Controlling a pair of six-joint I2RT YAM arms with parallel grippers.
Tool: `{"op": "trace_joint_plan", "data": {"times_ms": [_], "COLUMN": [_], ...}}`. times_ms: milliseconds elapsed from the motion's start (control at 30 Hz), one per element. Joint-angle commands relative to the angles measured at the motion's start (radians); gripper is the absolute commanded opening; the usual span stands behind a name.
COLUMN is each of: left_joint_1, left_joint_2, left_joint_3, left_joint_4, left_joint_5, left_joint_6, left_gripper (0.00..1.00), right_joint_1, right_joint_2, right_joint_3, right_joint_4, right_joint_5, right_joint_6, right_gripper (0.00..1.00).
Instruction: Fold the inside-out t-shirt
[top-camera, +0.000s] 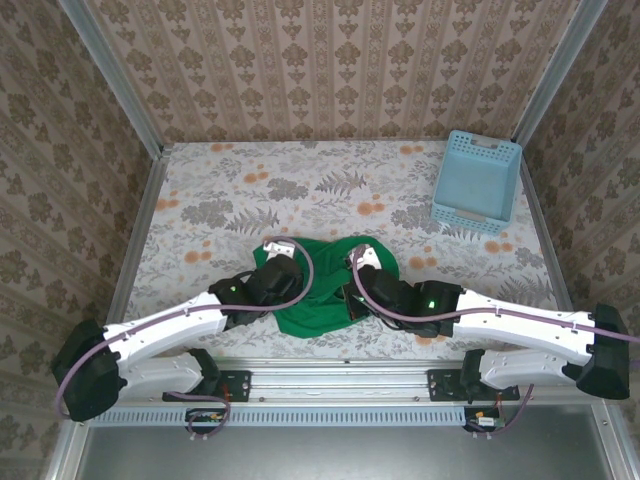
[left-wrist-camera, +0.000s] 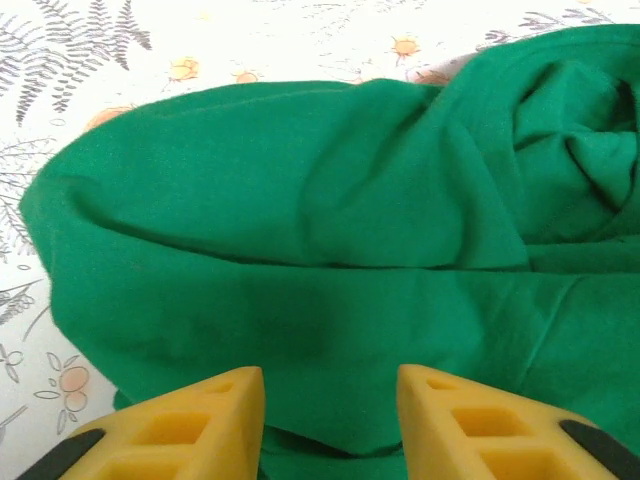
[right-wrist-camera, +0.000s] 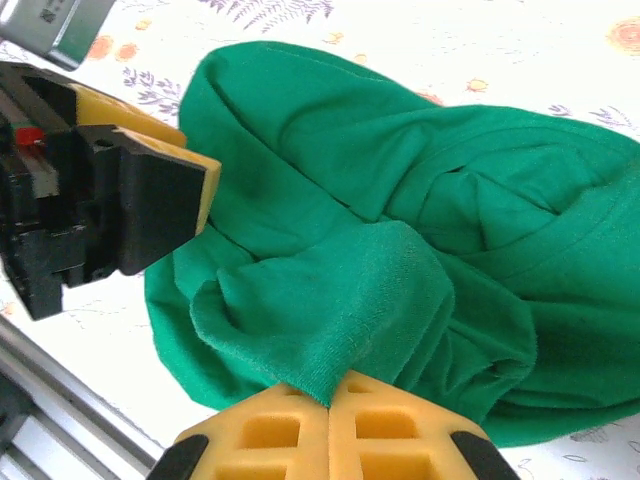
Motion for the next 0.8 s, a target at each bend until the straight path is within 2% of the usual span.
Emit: {"op": "trace_joint_plan", "data": {"times_ms": [0, 67, 167, 300, 467, 633, 767], "left_joint_1": [-0.038, -0.069, -0.130, -0.230, -0.213, -0.131, -0.111], "left_joint_2": [-0.058, -0.098, -0.152, -0.187, -0.148, -0.129, -0.093], "left_joint_3": [-0.007, -0.021, -0.048, -0.071, -0.076, -0.109, -0.107], "left_joint_4": [0.013, 0.003, 0.025, 0.030, 0.025, 0.097, 0.107], "left_joint_5": [0.028, 0.004, 0.026, 0.002, -0.038, 0.041, 0.078], "left_joint_6": [0.021, 0.019, 0.058, 0.076, 0.026, 0.017, 0.040], "left_gripper": [0.46, 0.48, 0.53, 0.65, 0.70, 0.63, 0.58], "right_joint_1": [0.005, 0.003, -0.001, -0.003, 0.004, 0.006, 0.006], "right_joint_2": [0.007, 0.007, 0.013, 0.022, 0.025, 0.013, -0.003], "right_joint_3": [0.038, 0.039, 0.056, 0.076, 0.067, 0.064, 0.056], "right_joint_4": [-0.048, -0.047, -0.045, -0.023, 0.025, 0.010, 0.014], "right_joint_5": [0.067, 0.071, 0.082, 0.061, 0.020, 0.023, 0.025], "right_joint_6": [0.006, 0.001, -0.006, -0.035, -0.050, -0.049, -0.046], "right_gripper": [0.00, 0.00, 0.00, 0.00, 0.00, 0.00, 0.00]}}
